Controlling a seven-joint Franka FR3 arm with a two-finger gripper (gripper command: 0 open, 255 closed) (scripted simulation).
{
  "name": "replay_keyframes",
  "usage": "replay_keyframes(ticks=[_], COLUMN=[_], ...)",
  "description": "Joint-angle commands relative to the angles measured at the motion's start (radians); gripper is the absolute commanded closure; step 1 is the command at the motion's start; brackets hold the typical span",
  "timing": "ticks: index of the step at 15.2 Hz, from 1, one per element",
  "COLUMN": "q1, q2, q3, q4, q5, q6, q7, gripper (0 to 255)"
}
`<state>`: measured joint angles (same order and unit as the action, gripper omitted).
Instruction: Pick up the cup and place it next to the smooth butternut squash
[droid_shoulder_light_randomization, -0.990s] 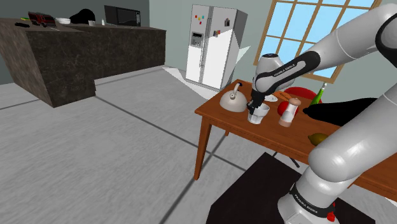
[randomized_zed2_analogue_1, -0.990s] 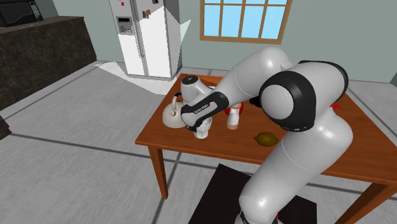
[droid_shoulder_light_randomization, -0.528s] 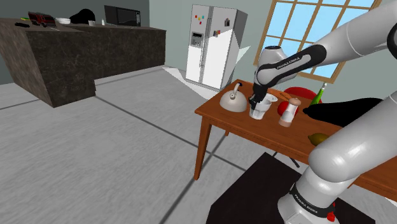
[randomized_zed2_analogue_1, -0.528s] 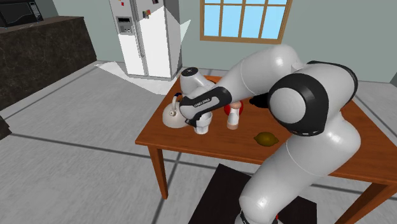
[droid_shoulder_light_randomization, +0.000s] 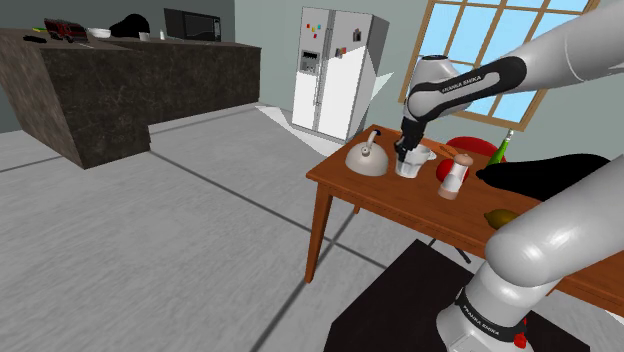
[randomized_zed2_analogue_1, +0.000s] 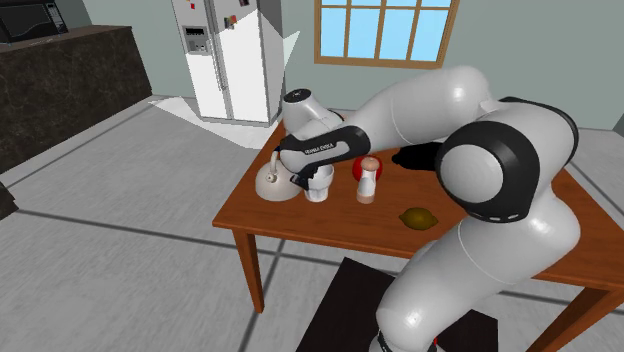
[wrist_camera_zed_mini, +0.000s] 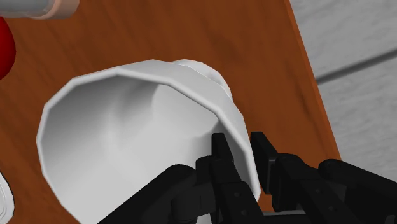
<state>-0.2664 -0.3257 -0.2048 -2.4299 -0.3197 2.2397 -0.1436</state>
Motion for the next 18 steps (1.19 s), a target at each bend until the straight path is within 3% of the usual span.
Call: replay_keyframes(ticks=[1, 18], q1=[0.001, 0.012], q2=[-0.011, -0.065], q3=[0.001, 0.018], q4=[0.018, 0.199], q5=[0.004, 0.036], q6=[-0.027, -0.26], q7=[-0.008, -0.054], gripper=[255, 255])
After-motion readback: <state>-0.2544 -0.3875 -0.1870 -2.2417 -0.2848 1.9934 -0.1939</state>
